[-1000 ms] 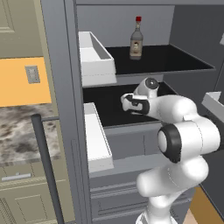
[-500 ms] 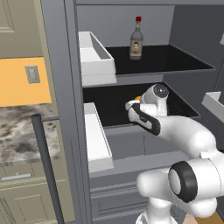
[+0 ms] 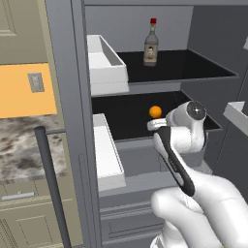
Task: Place the liquors on the top shelf of the fridge to keep them out of children's reach, and place the orange on lower shelves for easy access.
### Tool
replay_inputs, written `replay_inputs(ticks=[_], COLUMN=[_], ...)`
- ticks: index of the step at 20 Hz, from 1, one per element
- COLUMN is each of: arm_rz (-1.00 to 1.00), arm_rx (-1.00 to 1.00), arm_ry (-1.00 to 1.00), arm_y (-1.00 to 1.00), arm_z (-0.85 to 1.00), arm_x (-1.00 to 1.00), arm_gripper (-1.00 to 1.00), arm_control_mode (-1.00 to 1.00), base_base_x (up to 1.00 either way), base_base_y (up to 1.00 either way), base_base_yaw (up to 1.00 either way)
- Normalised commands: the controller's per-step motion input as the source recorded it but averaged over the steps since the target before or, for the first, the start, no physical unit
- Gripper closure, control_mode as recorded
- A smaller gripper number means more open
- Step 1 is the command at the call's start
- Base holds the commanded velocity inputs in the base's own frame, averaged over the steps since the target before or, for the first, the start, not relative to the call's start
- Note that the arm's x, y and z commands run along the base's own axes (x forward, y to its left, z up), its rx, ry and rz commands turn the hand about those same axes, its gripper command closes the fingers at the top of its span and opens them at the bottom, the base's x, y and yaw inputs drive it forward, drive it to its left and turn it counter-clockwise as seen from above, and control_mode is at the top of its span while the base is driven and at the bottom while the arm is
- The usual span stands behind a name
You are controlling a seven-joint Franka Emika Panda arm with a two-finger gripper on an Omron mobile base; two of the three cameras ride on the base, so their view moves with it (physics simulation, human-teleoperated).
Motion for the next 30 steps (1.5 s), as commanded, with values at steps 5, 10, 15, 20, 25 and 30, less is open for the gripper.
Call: replay_inputs(ticks=[5, 10, 15, 20, 25, 30], arm_rz=[0.00, 0.00, 0.00, 0.00, 0.00, 0.00], arm_rx=[-0.01, -0.02, -0.02, 0.00, 0.00, -0.03], arm_ry=[0.02, 0.06, 0.04, 0.01, 0.00, 0.00], arm_y=[0.00, 0.00, 0.00, 0.00, 0.00, 0.00], arm_z=[0.87, 0.77, 0.69, 0.45, 0.09, 0.01], arm_x=[-1.00, -0.98, -0.80, -0.53, -0.52, -0.67], arm_gripper=[-1.00, -1.00, -1.00, -1.00, -1.00, -1.00], arm_control_mode=[-1.00, -1.00, -1.00, -1.00, -1.00, -1.00], base_base_x=[0.00, 0.00, 0.00, 0.00, 0.00, 0.00], base_base_y=[0.00, 0.00, 0.00, 0.00, 0.00, 0.00], base_base_yaw=[0.00, 0.00, 0.00, 0.00, 0.00, 0.00])
